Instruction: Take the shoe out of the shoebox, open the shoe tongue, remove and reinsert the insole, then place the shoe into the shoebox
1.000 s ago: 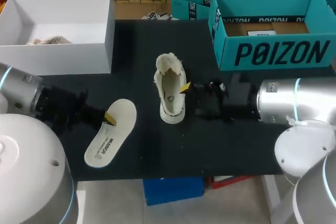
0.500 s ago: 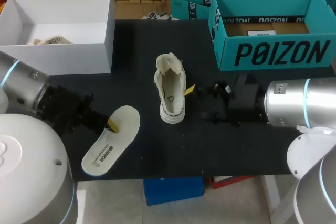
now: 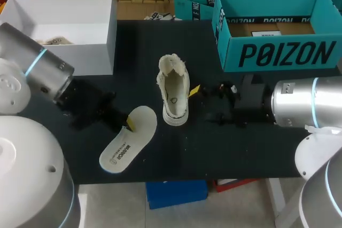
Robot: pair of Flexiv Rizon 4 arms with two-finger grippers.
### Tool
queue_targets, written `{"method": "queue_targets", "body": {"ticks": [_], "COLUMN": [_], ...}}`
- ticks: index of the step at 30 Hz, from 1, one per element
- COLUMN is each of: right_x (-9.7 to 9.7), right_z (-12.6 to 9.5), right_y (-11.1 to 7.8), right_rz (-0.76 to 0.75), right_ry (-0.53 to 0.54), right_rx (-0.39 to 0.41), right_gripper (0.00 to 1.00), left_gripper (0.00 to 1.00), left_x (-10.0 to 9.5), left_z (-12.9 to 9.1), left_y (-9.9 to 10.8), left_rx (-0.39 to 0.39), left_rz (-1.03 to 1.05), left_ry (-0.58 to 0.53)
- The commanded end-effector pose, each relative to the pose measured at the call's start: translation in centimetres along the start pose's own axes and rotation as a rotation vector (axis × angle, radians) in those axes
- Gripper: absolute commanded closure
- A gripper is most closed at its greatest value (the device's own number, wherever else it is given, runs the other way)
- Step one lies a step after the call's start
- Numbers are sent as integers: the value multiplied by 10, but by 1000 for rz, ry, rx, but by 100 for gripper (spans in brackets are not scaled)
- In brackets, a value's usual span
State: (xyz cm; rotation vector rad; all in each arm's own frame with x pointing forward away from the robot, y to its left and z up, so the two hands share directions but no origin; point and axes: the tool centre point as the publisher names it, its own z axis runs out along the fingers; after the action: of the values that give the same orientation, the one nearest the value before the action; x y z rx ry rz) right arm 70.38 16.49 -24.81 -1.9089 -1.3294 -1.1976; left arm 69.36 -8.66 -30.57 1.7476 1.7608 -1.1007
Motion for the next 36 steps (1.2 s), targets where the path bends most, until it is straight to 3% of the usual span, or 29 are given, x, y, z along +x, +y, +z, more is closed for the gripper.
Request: {"method": "queue_targets", "body": {"ticks": [1, 15, 36], "right_x": [0, 0, 0], "right_z": [0, 0, 0], "right_y": [-1, -1, -1], "right_rz": [0, 0, 0], "right_ry": [-1, -1, -1], "right_rx": [-1, -1, -1], "right_gripper": [0, 0, 0], "left_gripper": [100, 100, 100], "left_x": [-5, -13, -20], "left_z": [22, 53, 68], "left_y": [26, 72, 141], "left_rx": [-4, -6, -21], "left_rz": [-13, -48, -93], "left_ry": [34, 48, 25]}}
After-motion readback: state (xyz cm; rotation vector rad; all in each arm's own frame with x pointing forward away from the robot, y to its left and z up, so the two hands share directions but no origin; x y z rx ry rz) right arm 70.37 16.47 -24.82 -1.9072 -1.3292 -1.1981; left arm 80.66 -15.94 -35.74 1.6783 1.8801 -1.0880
